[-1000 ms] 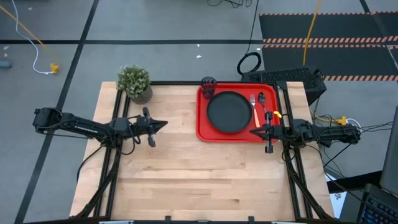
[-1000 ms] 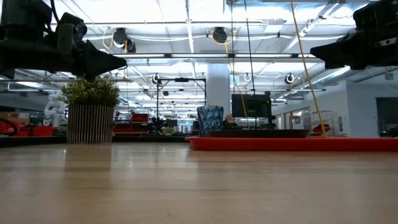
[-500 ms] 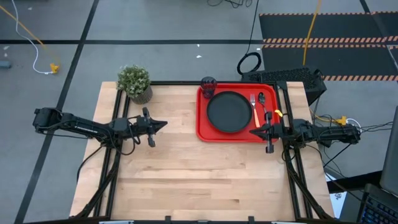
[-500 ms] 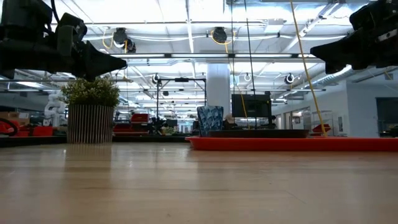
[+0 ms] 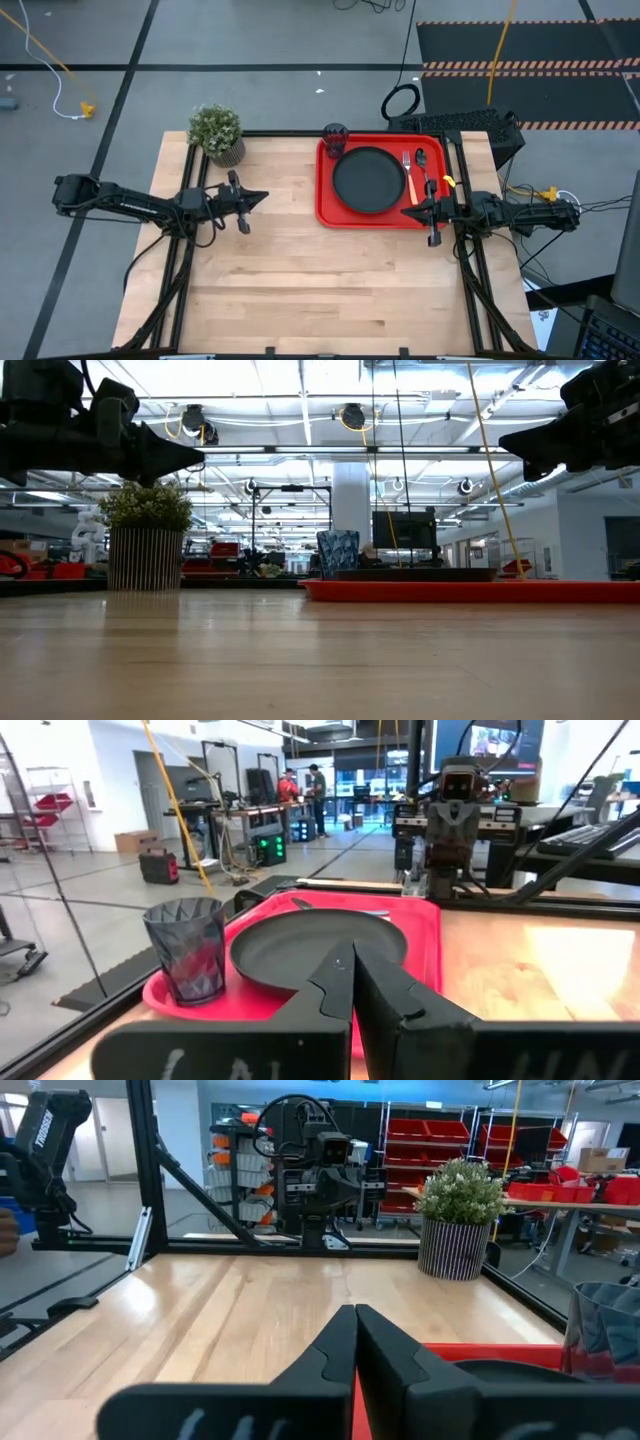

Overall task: Pick and place plate/cup/fork/spoon on tray
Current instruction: Return to Home Position

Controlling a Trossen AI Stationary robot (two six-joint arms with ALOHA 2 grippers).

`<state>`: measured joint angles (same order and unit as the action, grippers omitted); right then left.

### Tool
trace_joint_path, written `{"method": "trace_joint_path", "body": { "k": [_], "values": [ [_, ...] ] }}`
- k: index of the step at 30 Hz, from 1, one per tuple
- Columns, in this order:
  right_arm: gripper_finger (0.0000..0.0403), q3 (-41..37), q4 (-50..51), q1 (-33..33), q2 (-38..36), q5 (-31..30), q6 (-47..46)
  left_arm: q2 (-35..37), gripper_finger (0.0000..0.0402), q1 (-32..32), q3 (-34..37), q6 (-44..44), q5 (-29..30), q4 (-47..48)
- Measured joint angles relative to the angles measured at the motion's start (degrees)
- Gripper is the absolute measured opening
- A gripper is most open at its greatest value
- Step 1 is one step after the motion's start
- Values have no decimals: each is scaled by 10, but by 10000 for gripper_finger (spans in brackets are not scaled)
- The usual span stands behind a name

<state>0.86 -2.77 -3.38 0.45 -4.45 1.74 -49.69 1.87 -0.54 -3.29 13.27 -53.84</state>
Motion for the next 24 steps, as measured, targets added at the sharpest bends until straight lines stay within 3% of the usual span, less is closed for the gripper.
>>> {"method": "trace_joint_path", "body": {
  "k": [15, 24],
  "values": [
    [0, 0, 0, 0, 0, 0, 0, 7, 2, 2, 0, -13, -15, 32],
    [0, 0, 0, 0, 0, 0, 0, 93, 2, 2, 0, -30, -27, 65]
  ]
}}
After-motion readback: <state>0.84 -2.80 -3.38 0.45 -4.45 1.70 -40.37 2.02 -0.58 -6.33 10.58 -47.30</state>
